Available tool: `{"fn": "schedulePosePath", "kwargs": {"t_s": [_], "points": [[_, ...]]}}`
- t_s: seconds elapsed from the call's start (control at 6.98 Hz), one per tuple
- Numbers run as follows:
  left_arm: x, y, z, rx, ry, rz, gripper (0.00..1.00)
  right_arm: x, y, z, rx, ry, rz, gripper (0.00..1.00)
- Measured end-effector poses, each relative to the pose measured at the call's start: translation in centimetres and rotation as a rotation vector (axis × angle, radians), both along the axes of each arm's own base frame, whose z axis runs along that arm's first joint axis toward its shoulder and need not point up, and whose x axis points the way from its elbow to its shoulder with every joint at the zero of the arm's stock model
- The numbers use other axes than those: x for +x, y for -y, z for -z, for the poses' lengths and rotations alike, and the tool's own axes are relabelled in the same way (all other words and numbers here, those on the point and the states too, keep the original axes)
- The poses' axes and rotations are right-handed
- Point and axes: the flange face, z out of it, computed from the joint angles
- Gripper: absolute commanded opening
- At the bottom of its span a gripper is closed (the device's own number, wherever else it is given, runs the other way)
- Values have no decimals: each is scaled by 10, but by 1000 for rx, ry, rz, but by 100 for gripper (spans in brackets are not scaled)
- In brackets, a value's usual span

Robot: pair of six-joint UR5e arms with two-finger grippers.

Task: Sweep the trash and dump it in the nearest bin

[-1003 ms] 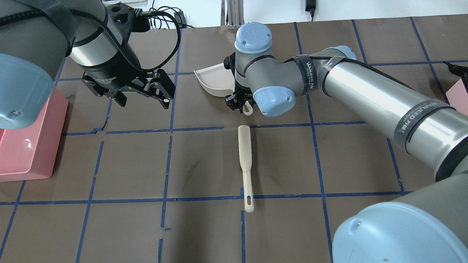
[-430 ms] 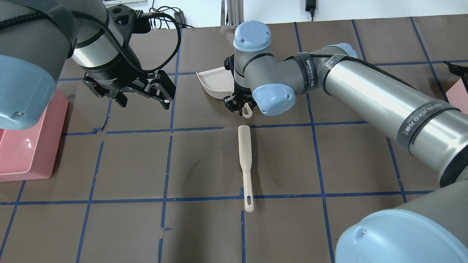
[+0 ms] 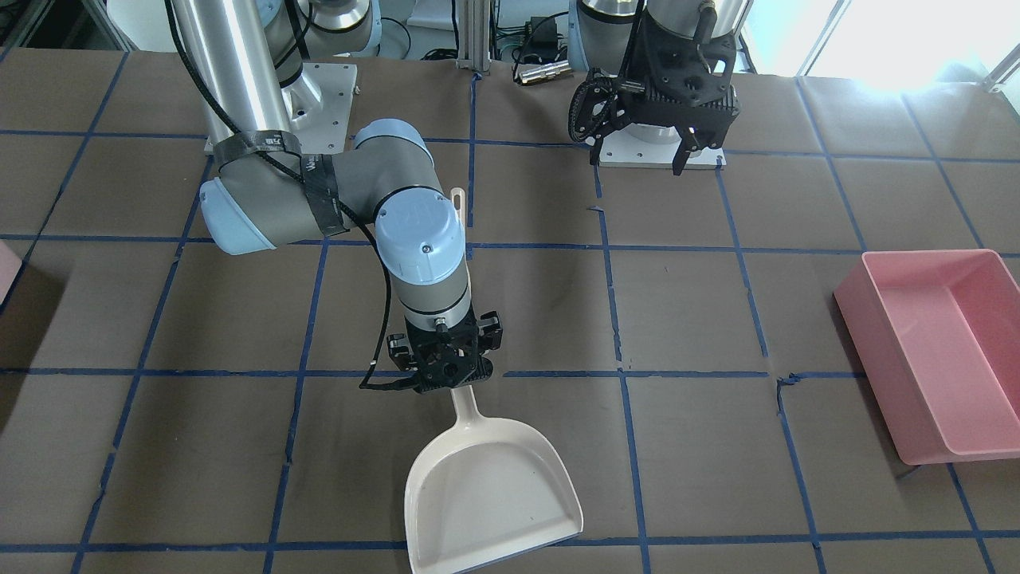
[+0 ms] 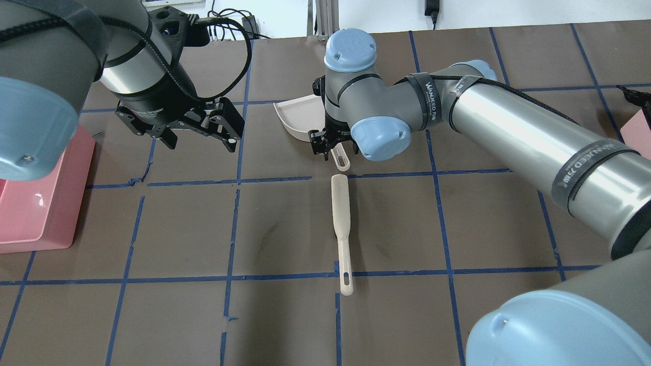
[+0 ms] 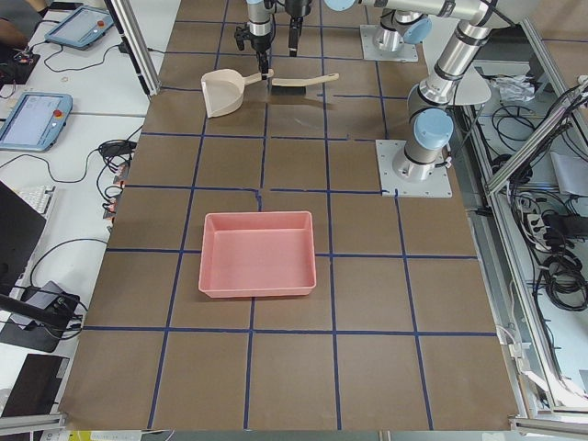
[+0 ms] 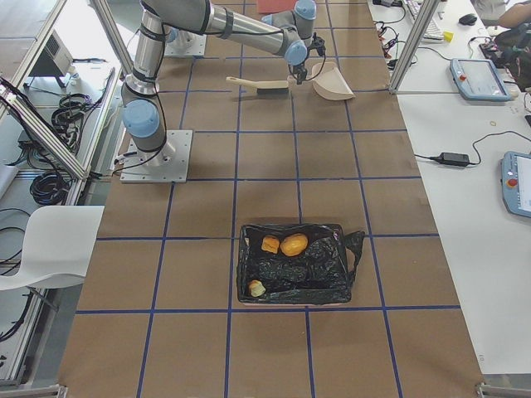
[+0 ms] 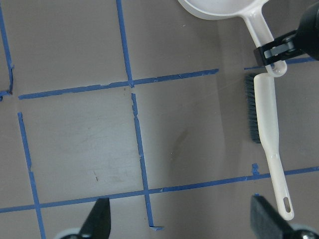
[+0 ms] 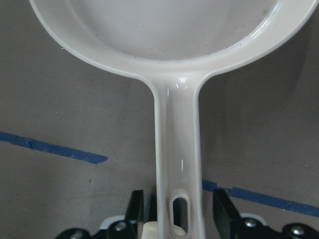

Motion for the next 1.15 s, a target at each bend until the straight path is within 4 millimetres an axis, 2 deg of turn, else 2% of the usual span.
{"fn": "schedulePosePath", "kwargs": {"t_s": [0.14, 0.29, 0.72, 0.86, 1.0, 1.15], "points": [[0, 0, 0, 0, 0, 0, 100, -19, 12, -8, -17, 2, 9, 100], [0, 0, -1, -2, 2, 1, 100, -50, 27, -22, -41, 2, 9, 100], [1, 1, 0, -4, 2, 1, 100, -187, 63, -55, -63, -13, 115, 100], [1, 1, 0, -4, 2, 1, 100, -226, 63, -64, -39, -22, 133, 100], [0, 1, 0, -4, 3, 2, 100, -252, 51, -84, 11, -32, 155, 100], [0, 0, 0, -5, 5, 4, 100, -263, 29, -116, 56, -42, 171, 100]]}}
